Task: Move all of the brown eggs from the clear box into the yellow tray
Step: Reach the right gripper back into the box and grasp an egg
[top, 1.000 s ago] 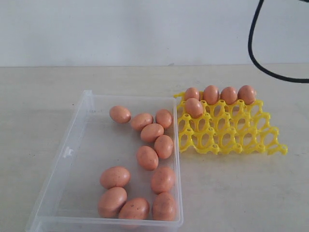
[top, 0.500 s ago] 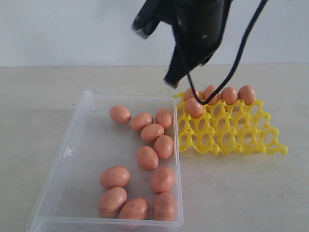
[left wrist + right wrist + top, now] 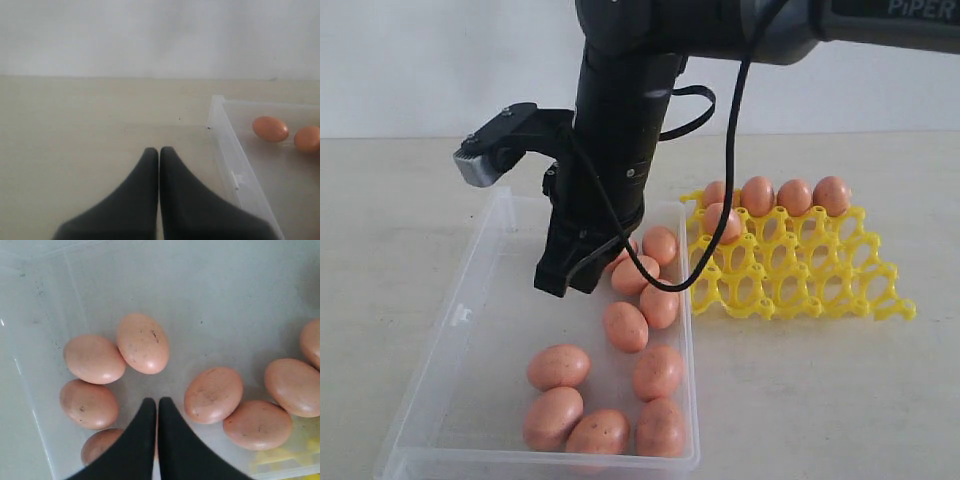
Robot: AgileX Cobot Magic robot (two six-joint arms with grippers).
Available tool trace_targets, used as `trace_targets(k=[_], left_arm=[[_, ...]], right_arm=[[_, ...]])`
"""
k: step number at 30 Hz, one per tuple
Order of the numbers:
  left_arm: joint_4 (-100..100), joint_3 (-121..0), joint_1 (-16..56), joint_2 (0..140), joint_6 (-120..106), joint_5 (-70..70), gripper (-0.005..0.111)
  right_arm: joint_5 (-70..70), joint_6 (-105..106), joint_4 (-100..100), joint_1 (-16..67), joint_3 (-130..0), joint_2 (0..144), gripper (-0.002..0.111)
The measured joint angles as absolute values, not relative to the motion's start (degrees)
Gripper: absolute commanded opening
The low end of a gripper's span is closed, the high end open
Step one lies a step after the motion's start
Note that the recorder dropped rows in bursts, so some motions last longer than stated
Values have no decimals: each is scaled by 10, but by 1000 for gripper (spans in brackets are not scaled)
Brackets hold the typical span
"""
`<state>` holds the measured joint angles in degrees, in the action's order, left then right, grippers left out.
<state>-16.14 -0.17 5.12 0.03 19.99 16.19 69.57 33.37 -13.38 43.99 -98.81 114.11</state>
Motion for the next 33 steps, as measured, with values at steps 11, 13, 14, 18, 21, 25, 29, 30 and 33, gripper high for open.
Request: trace_targets(k=[11, 13, 14, 18, 21, 25, 29, 30, 33], left_arm=[[-181, -2, 51, 0, 216, 166, 1], [-182, -2, 51, 0, 216, 166, 1], [-182, -2, 51, 0, 216, 166, 1], [-182, -2, 51, 0, 216, 166, 1], [-182, -2, 51, 0, 216, 166, 1], [-186, -2, 51, 0, 217, 166, 1], [-188, -2, 51, 0, 217, 166, 1], [-188, -2, 51, 0, 217, 166, 1], [-188, -2, 51, 0, 217, 166, 1]], right_arm=[[678, 195, -95, 440, -989, 1183, 51], [675, 162, -78, 440, -989, 1195, 51], [675, 149, -70, 440, -989, 1200, 51], [671, 106, -42, 440, -989, 1218, 51], [659, 98, -37, 440, -989, 1225, 51], [647, 96, -36, 440, -989, 1234, 51], [644, 95, -35, 440, -989, 1247, 51], [644, 93, -35, 440, -989, 1253, 51], [644, 92, -34, 440, -990, 1265, 51]])
